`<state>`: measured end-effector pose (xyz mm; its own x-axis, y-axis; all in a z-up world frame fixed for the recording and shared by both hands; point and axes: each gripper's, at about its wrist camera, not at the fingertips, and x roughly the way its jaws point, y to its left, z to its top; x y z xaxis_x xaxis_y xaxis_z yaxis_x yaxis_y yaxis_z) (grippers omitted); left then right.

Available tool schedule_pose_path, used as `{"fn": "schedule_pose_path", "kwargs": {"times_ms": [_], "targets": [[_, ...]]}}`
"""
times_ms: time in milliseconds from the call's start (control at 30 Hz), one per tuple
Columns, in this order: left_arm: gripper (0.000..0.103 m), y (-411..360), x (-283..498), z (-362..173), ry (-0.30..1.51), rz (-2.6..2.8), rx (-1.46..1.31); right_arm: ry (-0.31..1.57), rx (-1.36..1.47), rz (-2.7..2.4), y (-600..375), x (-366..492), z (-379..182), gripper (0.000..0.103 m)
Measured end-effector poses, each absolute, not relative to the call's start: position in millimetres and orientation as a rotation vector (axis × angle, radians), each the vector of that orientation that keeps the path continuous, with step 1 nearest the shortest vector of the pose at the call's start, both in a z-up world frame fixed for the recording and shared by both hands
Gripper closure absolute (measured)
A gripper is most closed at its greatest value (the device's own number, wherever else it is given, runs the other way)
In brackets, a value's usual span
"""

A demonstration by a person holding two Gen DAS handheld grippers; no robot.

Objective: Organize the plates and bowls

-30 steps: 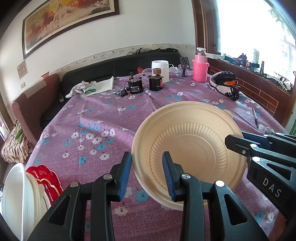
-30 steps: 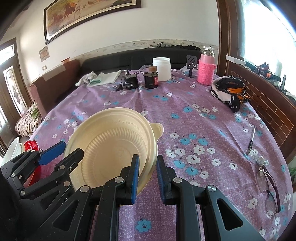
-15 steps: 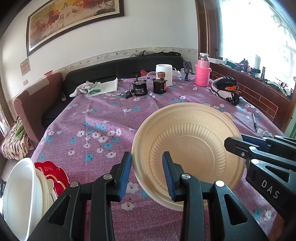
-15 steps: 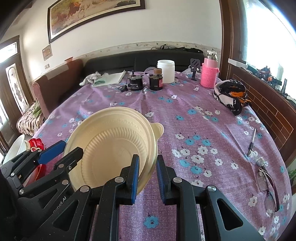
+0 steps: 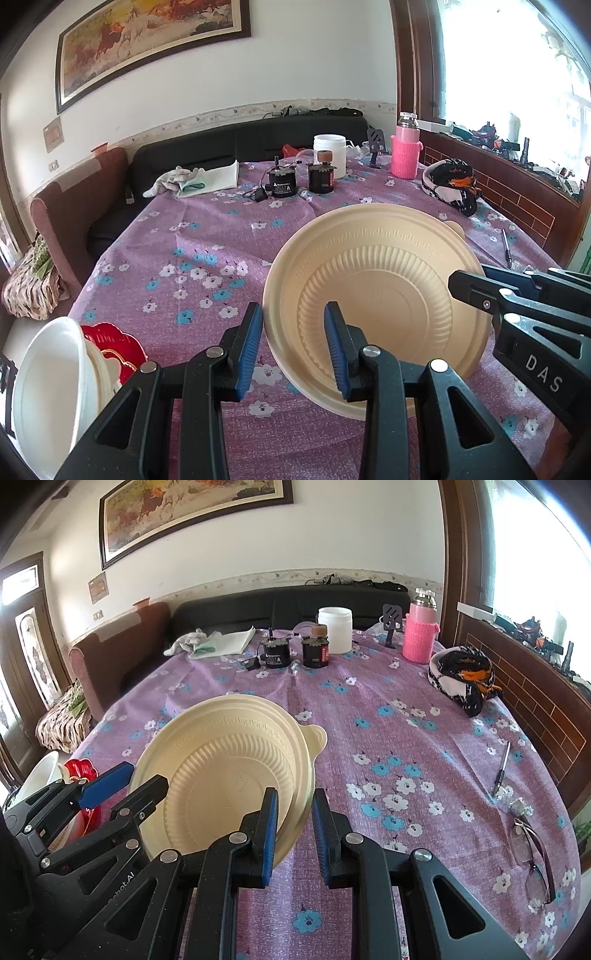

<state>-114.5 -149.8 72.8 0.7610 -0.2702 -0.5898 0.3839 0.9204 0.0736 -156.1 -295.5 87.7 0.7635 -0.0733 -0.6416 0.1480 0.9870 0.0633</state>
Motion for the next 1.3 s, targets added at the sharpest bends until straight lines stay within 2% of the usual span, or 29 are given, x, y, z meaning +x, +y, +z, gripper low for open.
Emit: {"fn": "schedule_pose_path", "kwargs": {"times_ms": [900, 1300], "targets": [[0.07, -101.2, -116.8, 104.5, 0.537, -0.287, 0.105, 0.636, 0.072, -0.018, -257.0, -151.2, 120.3, 0.083], [0.07, -50.2, -131.8, 120.2, 0.508, -0.21, 0.063, 0.611, 0.055, 0.118, -219.9, -151.3, 146.9, 0.083]]}}
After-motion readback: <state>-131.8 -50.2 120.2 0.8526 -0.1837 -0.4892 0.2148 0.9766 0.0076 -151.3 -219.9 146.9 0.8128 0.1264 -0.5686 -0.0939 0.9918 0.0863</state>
